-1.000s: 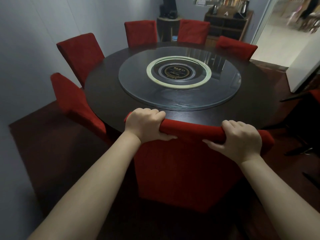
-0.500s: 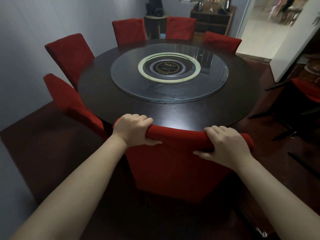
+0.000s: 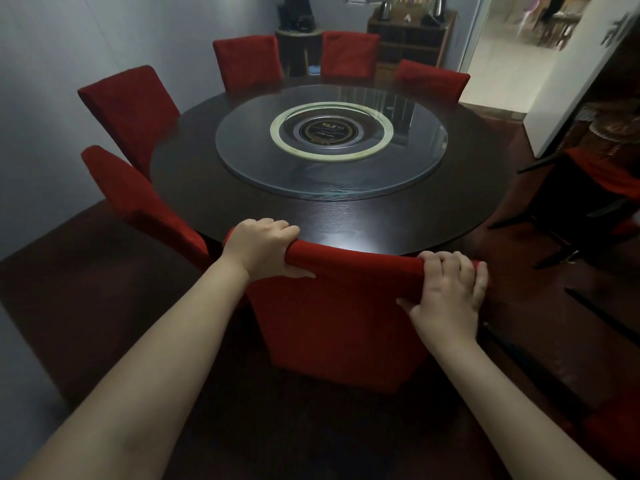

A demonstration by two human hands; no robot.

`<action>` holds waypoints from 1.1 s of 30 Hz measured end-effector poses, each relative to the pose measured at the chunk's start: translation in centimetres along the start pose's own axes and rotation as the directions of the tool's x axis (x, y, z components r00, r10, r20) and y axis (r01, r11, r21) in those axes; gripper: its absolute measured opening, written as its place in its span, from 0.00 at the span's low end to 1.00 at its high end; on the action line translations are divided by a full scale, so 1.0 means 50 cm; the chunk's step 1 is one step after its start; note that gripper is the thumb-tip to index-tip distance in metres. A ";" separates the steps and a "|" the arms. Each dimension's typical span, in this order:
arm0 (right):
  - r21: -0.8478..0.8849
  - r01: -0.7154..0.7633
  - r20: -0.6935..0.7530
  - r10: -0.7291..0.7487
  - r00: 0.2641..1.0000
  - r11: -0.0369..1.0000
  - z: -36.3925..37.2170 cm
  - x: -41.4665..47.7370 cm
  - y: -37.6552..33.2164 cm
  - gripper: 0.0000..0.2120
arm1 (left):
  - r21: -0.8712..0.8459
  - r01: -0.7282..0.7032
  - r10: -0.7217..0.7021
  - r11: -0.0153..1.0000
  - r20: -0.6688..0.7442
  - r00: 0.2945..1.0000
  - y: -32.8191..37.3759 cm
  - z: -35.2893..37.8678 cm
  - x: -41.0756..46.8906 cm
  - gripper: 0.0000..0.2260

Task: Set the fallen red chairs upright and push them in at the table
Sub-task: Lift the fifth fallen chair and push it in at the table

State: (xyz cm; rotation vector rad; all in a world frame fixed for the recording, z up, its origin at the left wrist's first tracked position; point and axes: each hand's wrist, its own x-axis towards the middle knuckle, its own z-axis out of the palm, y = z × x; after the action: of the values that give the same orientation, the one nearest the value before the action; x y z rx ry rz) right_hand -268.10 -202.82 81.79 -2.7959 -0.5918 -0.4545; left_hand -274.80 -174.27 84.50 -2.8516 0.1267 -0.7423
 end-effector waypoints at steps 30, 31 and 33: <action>-0.054 0.079 -0.031 -0.080 0.996 0.995 0.002 -0.077 0.024 0.32 | 0.017 0.001 0.000 1.000 -0.060 0.998 0.049 -0.007 -0.095 0.30; -0.092 0.073 0.013 -0.073 0.997 0.993 -0.005 -0.080 0.016 0.32 | 0.012 -0.005 0.006 1.000 -0.055 0.998 0.053 -0.009 -0.106 0.31; -0.158 0.113 0.128 -0.093 0.987 0.981 -0.018 -0.085 0.000 0.31 | 0.003 -0.018 0.018 1.000 -0.047 0.999 0.062 -0.014 -0.129 0.30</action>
State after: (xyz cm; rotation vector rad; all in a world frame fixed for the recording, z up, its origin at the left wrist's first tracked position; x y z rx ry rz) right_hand -272.01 -204.57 81.16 -2.9764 -0.7610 -0.3733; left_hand -280.87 -176.58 81.39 -2.8282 0.1586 -0.8050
